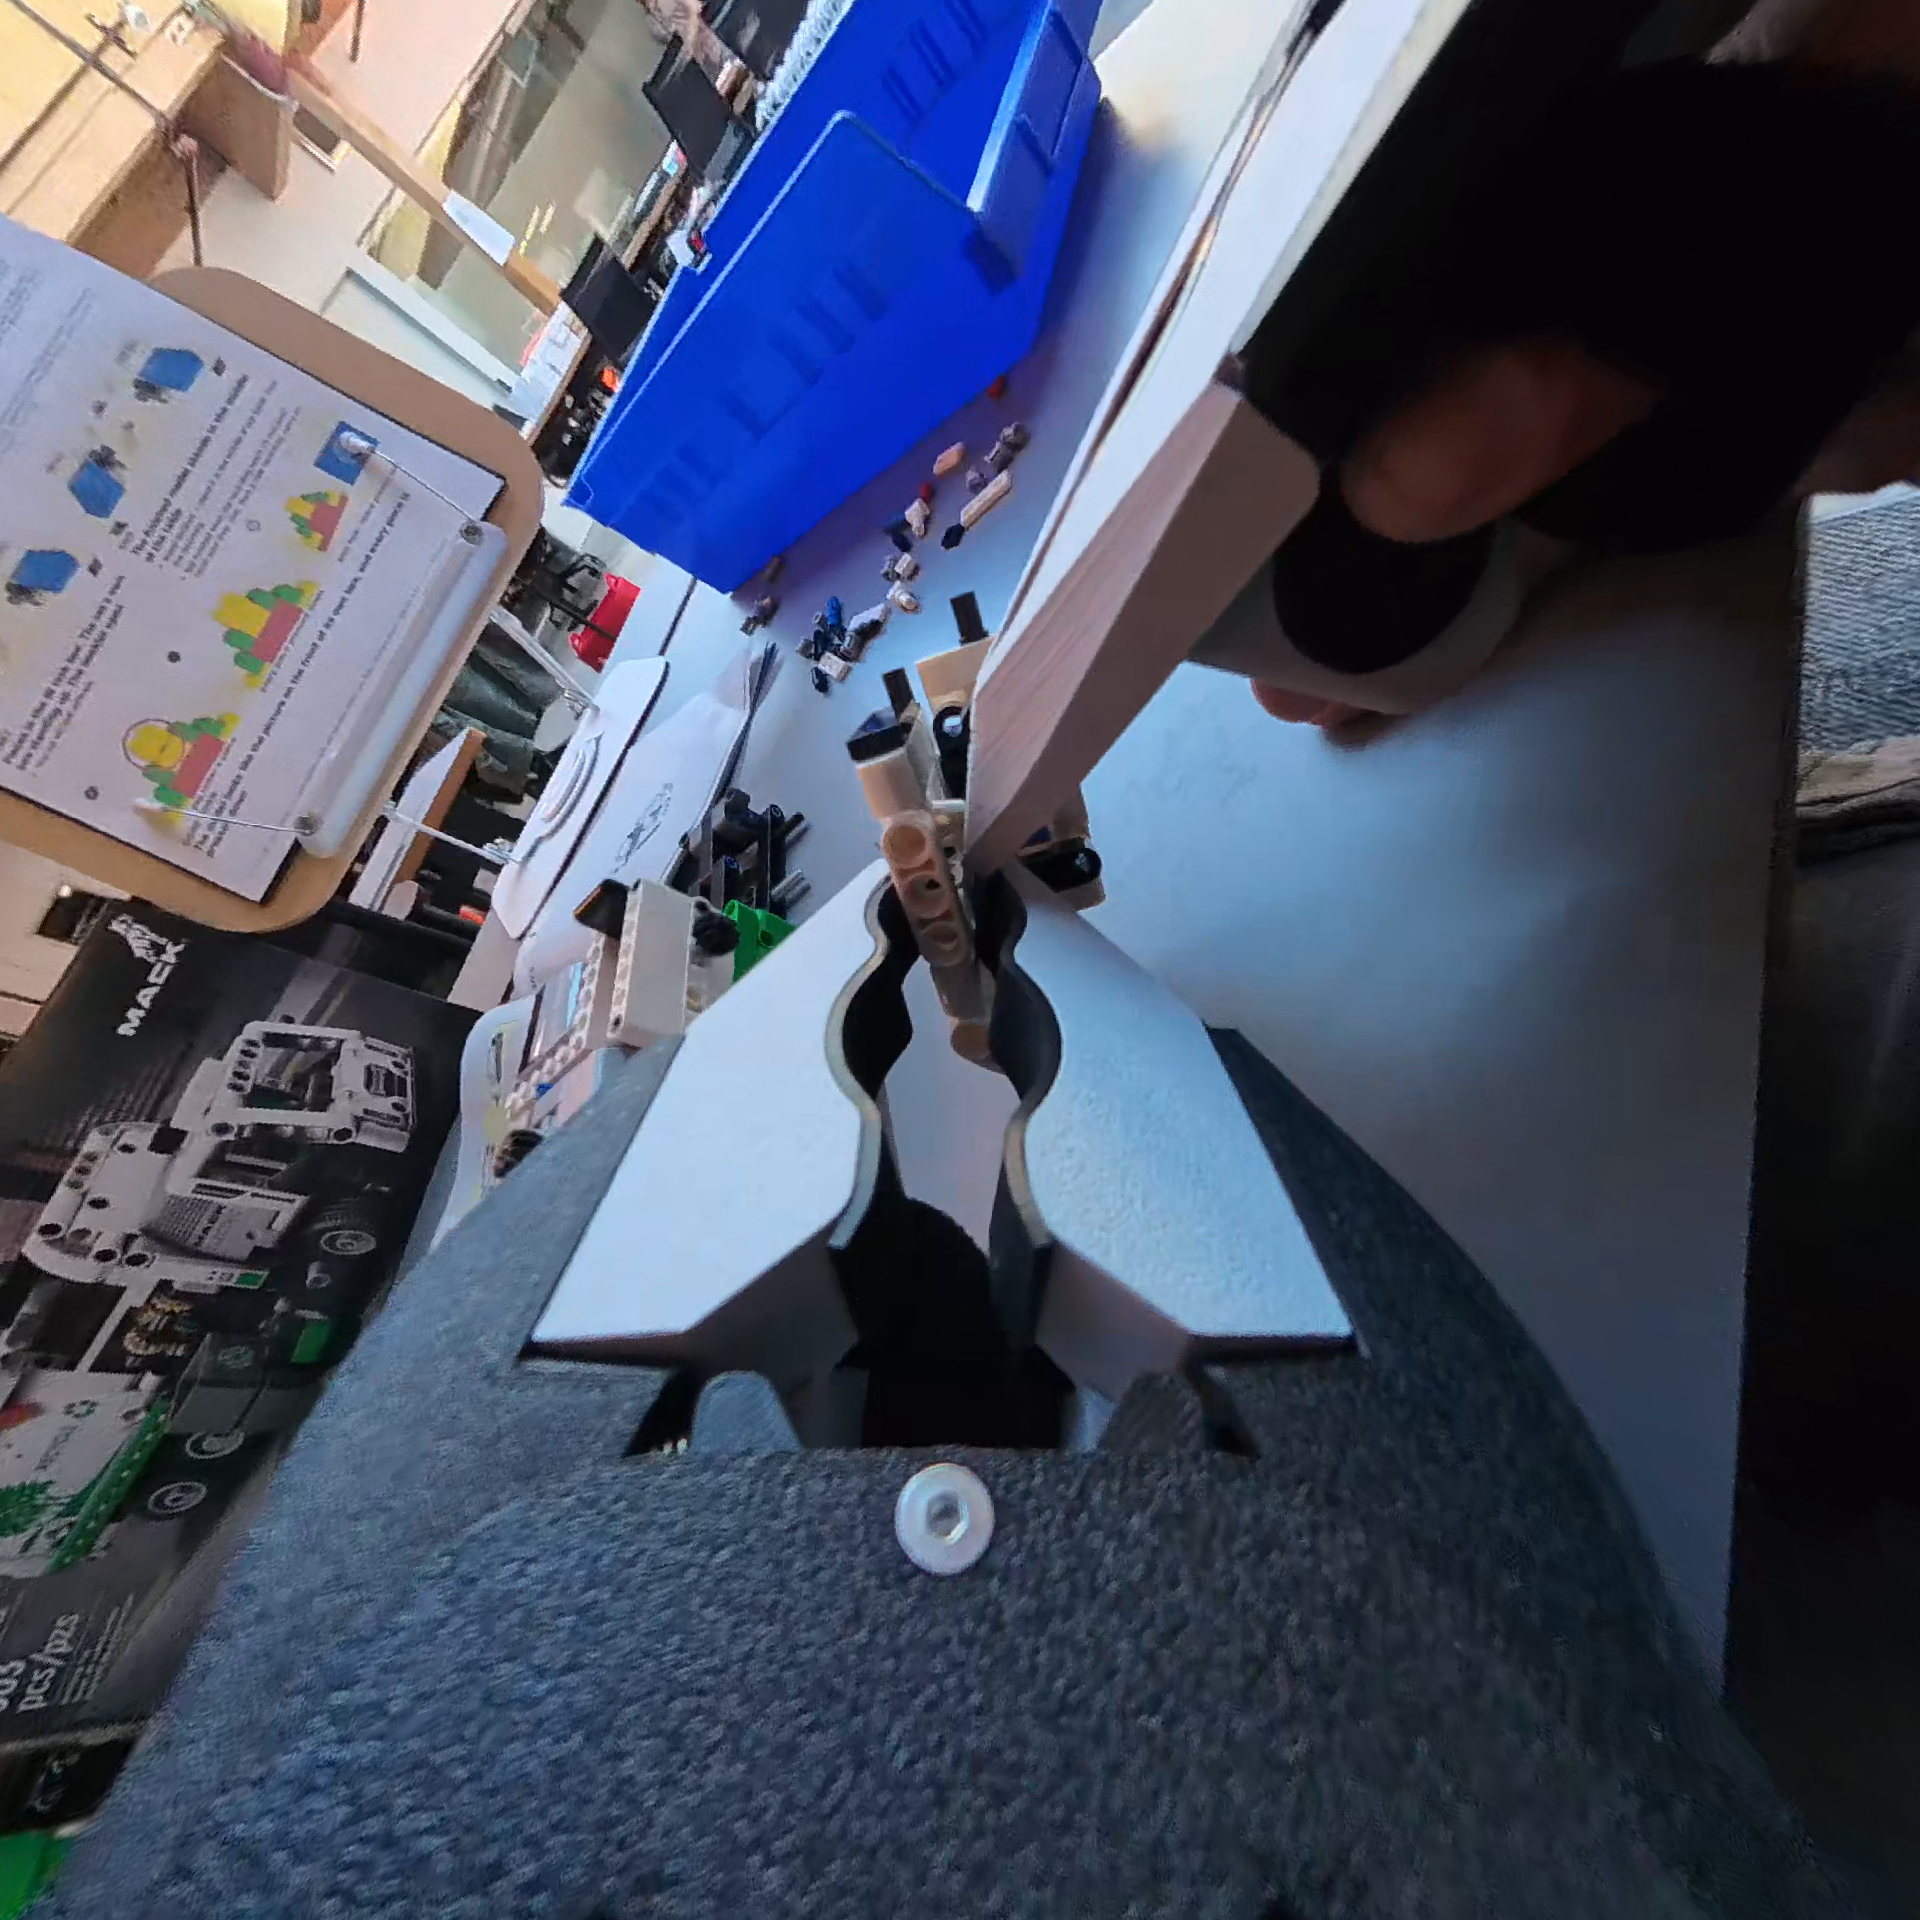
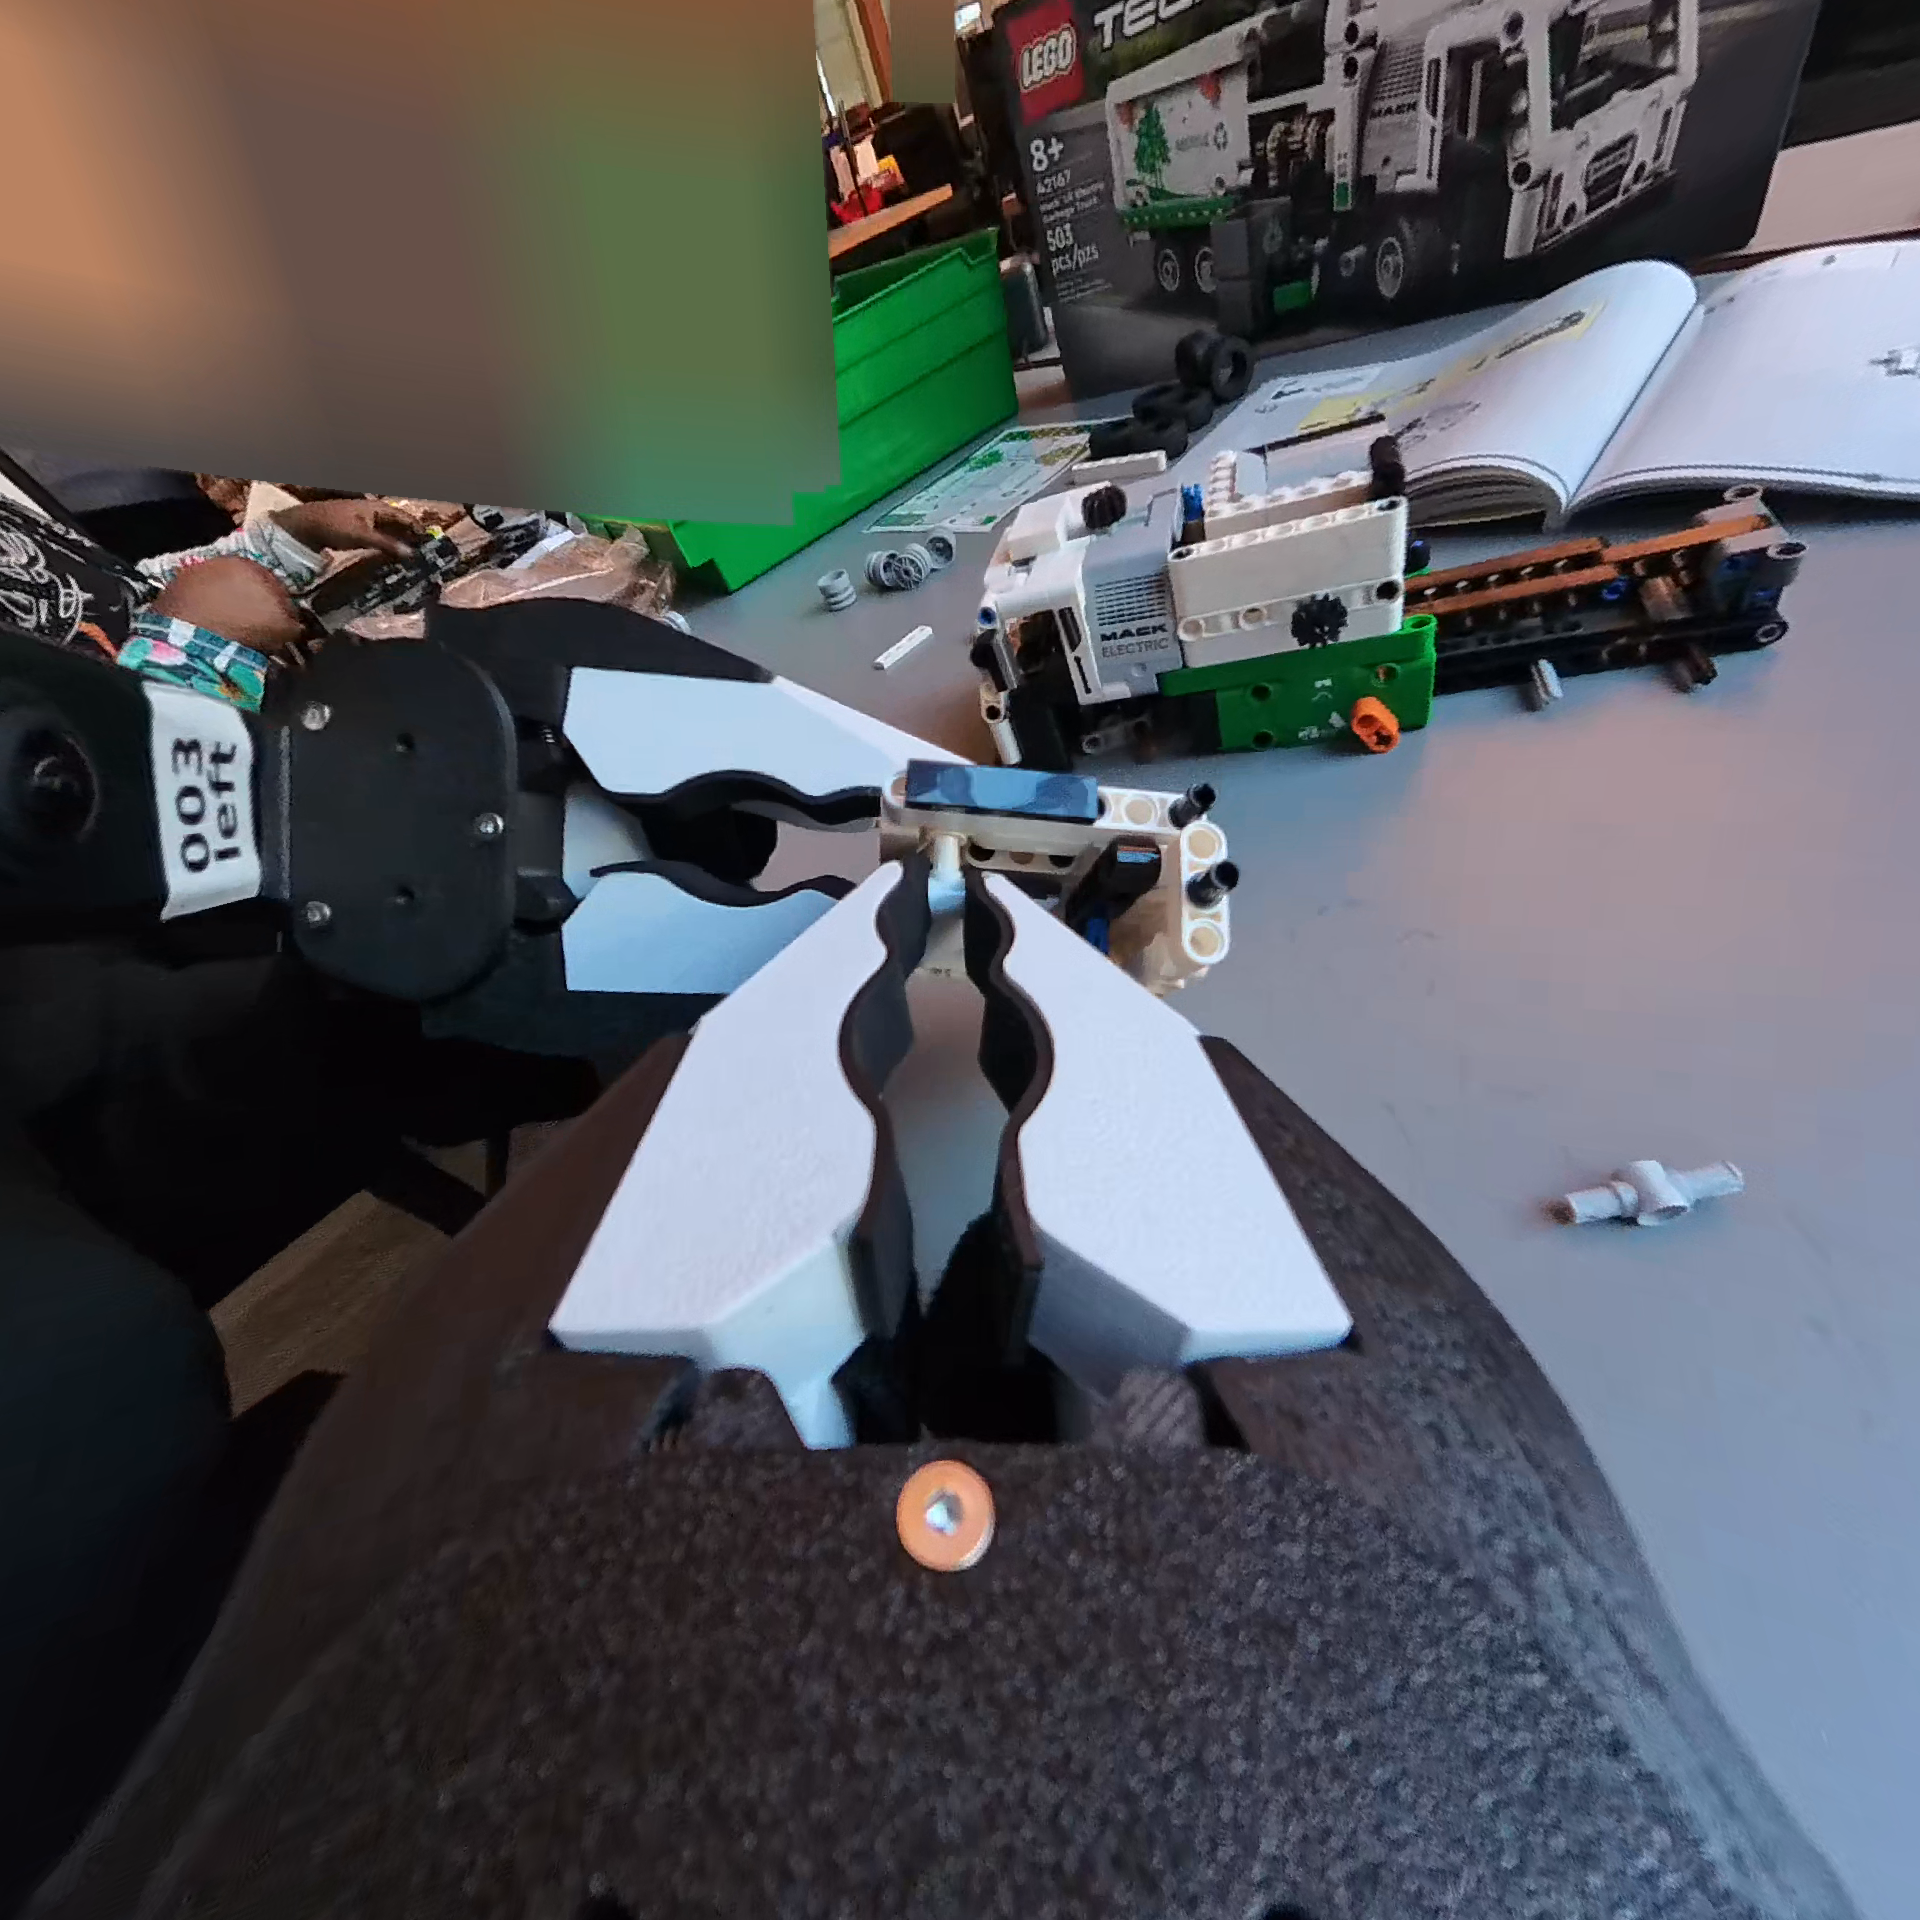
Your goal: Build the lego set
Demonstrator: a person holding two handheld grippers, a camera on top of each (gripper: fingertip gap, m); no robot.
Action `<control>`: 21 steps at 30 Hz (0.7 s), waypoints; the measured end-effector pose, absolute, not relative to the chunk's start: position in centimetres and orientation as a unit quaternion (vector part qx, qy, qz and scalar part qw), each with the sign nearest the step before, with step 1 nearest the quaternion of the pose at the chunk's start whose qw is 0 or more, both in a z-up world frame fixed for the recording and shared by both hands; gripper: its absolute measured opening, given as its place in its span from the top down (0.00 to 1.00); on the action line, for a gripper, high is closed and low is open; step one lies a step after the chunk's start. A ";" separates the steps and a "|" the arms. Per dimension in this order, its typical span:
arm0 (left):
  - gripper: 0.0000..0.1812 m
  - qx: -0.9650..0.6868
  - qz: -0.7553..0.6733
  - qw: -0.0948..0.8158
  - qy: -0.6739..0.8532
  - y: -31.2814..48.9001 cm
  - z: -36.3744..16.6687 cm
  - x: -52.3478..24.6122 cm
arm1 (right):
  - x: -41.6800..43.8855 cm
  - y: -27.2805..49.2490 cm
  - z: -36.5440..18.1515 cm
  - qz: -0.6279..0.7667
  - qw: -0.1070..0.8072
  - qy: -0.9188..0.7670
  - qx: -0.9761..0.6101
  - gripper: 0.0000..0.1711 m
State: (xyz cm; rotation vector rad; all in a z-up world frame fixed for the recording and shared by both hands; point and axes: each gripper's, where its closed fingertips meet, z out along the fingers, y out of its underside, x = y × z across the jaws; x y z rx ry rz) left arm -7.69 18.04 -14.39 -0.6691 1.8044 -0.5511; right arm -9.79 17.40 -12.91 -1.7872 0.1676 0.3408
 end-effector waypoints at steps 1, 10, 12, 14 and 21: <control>0.95 -0.278 -0.229 0.539 0.761 18.1 -14.5 -7.8 | -9.9 17.4 -13.1 0.147 0.606 0.071 -0.778 0.97; 0.95 -0.277 -0.231 0.522 0.773 18.0 -15.3 -7.7 | -9.8 17.5 -13.5 0.173 0.589 0.084 -0.785 0.97; 0.95 -0.278 -0.228 0.517 0.777 18.1 -15.6 -7.6 | -9.7 17.6 -13.8 0.184 0.578 0.093 -0.790 0.97; 0.95 -0.278 -0.224 0.524 0.774 18.3 -15.4 -7.5 | -9.6 17.7 -13.8 0.184 0.577 0.096 -0.790 0.97; 0.96 -0.346 -0.340 0.409 0.773 17.8 -15.6 -7.5 | -9.5 17.9 -13.6 0.216 0.571 0.108 -0.785 0.96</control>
